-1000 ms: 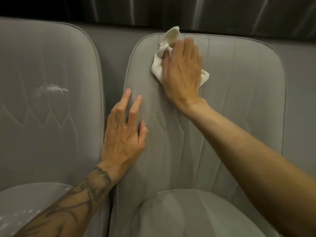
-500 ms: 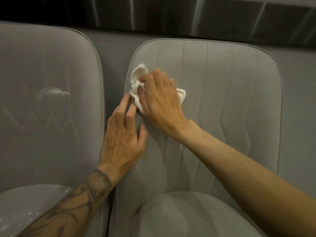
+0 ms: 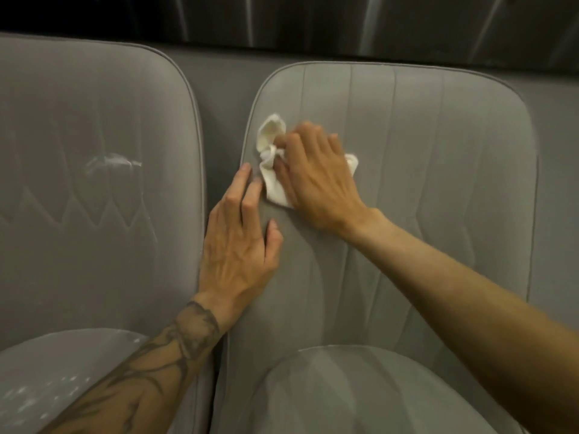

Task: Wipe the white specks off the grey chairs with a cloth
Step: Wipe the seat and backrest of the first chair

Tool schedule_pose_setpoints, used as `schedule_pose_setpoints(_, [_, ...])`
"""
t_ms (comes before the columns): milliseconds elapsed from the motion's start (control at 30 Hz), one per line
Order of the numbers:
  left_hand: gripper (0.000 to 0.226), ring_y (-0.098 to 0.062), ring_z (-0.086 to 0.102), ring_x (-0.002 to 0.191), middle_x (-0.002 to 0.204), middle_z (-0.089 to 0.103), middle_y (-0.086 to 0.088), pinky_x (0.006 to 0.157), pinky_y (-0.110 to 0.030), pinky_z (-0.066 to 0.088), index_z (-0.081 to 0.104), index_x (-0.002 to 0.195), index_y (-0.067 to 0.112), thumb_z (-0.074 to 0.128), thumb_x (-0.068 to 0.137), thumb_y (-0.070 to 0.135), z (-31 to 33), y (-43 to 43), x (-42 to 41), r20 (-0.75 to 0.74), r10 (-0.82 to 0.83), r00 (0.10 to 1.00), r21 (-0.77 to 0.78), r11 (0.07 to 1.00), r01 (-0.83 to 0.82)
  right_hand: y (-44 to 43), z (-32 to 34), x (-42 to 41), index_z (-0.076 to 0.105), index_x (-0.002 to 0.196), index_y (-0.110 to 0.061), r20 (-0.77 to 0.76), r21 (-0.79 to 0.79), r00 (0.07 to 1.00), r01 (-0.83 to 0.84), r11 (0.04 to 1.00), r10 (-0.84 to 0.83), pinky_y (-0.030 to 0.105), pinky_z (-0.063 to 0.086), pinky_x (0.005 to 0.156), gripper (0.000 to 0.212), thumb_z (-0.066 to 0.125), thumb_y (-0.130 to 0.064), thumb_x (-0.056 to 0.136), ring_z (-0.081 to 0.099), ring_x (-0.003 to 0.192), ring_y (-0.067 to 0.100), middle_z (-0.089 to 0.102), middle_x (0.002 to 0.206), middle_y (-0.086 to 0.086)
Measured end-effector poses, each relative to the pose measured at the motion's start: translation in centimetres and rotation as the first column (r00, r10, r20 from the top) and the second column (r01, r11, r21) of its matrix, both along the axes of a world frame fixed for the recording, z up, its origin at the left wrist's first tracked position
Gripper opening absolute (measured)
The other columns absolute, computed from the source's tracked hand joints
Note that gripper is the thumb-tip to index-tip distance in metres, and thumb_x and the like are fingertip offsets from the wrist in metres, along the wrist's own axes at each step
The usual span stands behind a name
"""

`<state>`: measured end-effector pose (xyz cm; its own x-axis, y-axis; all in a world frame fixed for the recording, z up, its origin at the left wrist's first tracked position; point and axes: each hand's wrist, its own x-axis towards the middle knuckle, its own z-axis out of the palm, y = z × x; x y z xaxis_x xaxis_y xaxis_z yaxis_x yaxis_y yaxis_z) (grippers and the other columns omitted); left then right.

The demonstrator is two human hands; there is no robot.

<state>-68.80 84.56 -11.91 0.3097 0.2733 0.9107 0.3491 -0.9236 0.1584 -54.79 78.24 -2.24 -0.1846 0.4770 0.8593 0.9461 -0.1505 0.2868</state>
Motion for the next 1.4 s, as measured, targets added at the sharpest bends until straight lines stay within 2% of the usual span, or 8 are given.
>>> schedule_pose_setpoints(200, [0.067, -0.032, 0.044, 0.145, 0.166, 0.031, -0.018, 0.114, -0.043, 0.042, 0.032, 0.153, 0.004, 0.056, 0.094, 0.022, -0.1, 0.2, 0.1, 0.018, 0.008, 1.000, 0.015, 1.000, -0.009, 1.6, -2.4, -2.5, 0.056, 0.101, -0.009, -0.290, 0.230, 0.957, 0.073, 0.970, -0.003, 0.040, 0.037, 0.077, 0.019, 0.046, -0.025, 0.100, 0.051, 0.091, 0.027, 0.055, 0.101, 0.010])
schedule_pose_setpoints(400, [0.067, -0.036, 0.047, 0.142, 0.165, 0.033, -0.021, 0.110, -0.052, 0.042, 0.039, 0.153, 0.000, 0.058, 0.094, 0.024, 0.4, -0.2, -0.6, -0.117, 0.116, 0.986, 0.074, 0.991, -0.108, -0.1, -0.3, 0.1, 0.058, 0.105, -0.009, -0.043, 0.036, 0.999, 0.022, 0.999, -0.020, 0.040, 0.033, 0.078, 0.019, 0.050, -0.024, 0.100, 0.051, 0.089, 0.030, 0.055, 0.100, 0.013])
schedule_pose_setpoints(600, [0.063, -0.029, 0.039, 0.151, 0.170, 0.028, -0.011, 0.121, -0.051, 0.026, 0.031, 0.162, 0.013, 0.041, 0.105, 0.038, 0.9, 2.9, -4.4, -0.259, 0.261, 0.930, 0.331, 0.928, -0.168, 1.0, 0.2, -0.4, 0.055, 0.105, -0.008, -0.278, 0.227, 0.954, 0.182, 0.957, -0.115, 0.046, 0.042, 0.078, 0.023, 0.043, -0.028, 0.101, 0.052, 0.092, 0.033, 0.056, 0.103, 0.014])
schedule_pose_setpoints(700, [0.065, -0.027, 0.026, 0.159, 0.172, 0.026, -0.008, 0.128, -0.055, 0.015, 0.026, 0.165, 0.015, 0.035, 0.107, 0.042, 0.3, 3.3, -4.9, -0.258, 0.276, 0.926, 0.296, 0.935, -0.196, -0.6, -4.8, -2.0, 0.054, 0.109, -0.010, -0.217, 0.100, 0.974, 0.083, 0.992, -0.059, 0.042, 0.038, 0.082, 0.019, 0.046, -0.025, 0.100, 0.050, 0.098, 0.032, 0.056, 0.108, 0.013])
schedule_pose_setpoints(833, [0.065, -0.024, 0.022, 0.160, 0.172, 0.025, -0.007, 0.129, -0.058, 0.008, 0.026, 0.165, 0.014, 0.034, 0.107, 0.041, -0.4, 3.4, -4.4, -0.193, 0.268, 0.944, 0.248, 0.944, -0.217, -0.3, -1.6, -0.2, 0.054, 0.105, -0.012, -0.080, 0.094, 0.992, 0.105, 0.990, -0.098, 0.039, 0.031, 0.076, 0.016, 0.049, -0.026, 0.099, 0.047, 0.090, 0.029, 0.055, 0.100, 0.012])
schedule_pose_setpoints(967, [0.060, -0.023, 0.021, 0.161, 0.173, 0.022, -0.007, 0.129, -0.057, 0.007, 0.029, 0.164, 0.019, 0.034, 0.107, 0.038, -0.7, 3.7, -4.3, -0.109, 0.251, 0.962, 0.217, 0.950, -0.223, 1.7, 0.5, -1.6, 0.056, 0.102, -0.009, -0.346, 0.281, 0.931, 0.218, 0.935, -0.113, 0.039, 0.035, 0.075, 0.022, 0.045, -0.027, 0.100, 0.051, 0.088, 0.029, 0.056, 0.100, 0.011])
schedule_pose_setpoints(1133, [0.060, -0.027, 0.021, 0.160, 0.171, 0.026, -0.012, 0.128, -0.059, 0.012, 0.039, 0.160, 0.018, 0.045, 0.101, 0.025, -0.8, 3.7, -4.4, 0.025, 0.215, 0.976, 0.085, 0.973, -0.216, -0.4, -4.3, -3.5, 0.058, 0.106, -0.009, -0.222, 0.048, 0.975, 0.037, 0.998, -0.026, 0.043, 0.040, 0.080, 0.020, 0.046, -0.025, 0.101, 0.053, 0.094, 0.030, 0.056, 0.105, 0.011])
schedule_pose_setpoints(1400, [0.057, -0.025, 0.015, 0.162, 0.171, 0.024, -0.010, 0.130, -0.054, 0.012, 0.046, 0.154, 0.016, 0.047, 0.098, 0.023, -1.1, 4.0, -4.1, 0.035, 0.180, 0.983, 0.073, 0.981, -0.183, 1.8, 0.0, -3.3, 0.057, 0.105, -0.009, -0.281, 0.158, 0.958, 0.108, 0.981, -0.060, 0.044, 0.041, 0.079, 0.026, 0.043, -0.029, 0.099, 0.051, 0.091, 0.029, 0.054, 0.103, 0.012])
